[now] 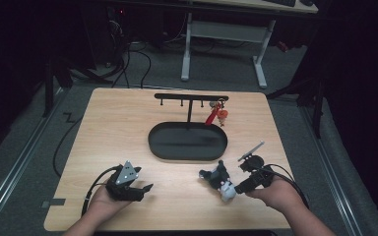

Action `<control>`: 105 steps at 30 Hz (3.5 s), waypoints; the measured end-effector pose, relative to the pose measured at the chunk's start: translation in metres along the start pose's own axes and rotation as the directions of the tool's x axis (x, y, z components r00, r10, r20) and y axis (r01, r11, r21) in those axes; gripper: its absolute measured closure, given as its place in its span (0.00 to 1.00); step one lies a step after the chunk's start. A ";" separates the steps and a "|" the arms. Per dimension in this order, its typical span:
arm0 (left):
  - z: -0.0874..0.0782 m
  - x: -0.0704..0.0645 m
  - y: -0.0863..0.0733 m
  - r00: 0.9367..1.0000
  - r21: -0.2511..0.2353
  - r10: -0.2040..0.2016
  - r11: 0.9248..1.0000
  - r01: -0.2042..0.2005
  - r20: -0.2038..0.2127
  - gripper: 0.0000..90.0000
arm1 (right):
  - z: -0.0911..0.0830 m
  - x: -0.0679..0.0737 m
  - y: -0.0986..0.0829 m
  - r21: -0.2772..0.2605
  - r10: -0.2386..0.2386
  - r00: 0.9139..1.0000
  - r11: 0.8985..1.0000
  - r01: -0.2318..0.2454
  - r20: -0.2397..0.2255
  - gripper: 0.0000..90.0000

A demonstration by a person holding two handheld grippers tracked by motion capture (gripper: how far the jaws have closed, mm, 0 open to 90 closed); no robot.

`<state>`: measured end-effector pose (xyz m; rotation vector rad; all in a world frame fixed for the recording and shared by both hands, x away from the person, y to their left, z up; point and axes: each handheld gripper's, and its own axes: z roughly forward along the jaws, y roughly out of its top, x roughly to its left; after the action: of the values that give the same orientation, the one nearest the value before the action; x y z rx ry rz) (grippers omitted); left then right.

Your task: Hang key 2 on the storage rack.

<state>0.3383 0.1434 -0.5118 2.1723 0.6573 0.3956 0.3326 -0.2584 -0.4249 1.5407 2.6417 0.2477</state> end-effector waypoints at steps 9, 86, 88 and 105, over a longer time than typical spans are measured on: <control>0.000 0.000 0.000 1.000 0.003 0.009 1.000 -0.009 0.003 0.30 | 0.013 0.023 0.020 0.038 -0.037 0.998 0.999 0.038 -0.043 0.25; 0.002 -0.001 0.000 1.000 0.012 0.022 1.000 -0.023 0.018 0.30 | -0.064 -0.003 0.129 0.060 0.056 0.996 0.997 -0.052 -0.075 0.52; 0.002 -0.001 0.000 1.000 0.013 0.023 1.000 -0.023 0.019 0.30 | -0.068 -0.004 0.135 0.062 0.053 0.996 0.997 -0.049 -0.071 0.52; 0.002 -0.001 -0.001 0.999 0.021 0.025 0.999 -0.025 0.022 0.30 | -0.084 -0.015 0.166 0.069 0.107 0.991 0.992 -0.101 -0.077 0.52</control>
<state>0.3388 0.1420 -0.5138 2.2033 0.6254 0.3791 0.4702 -0.2003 -0.3135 1.7272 2.6581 0.2373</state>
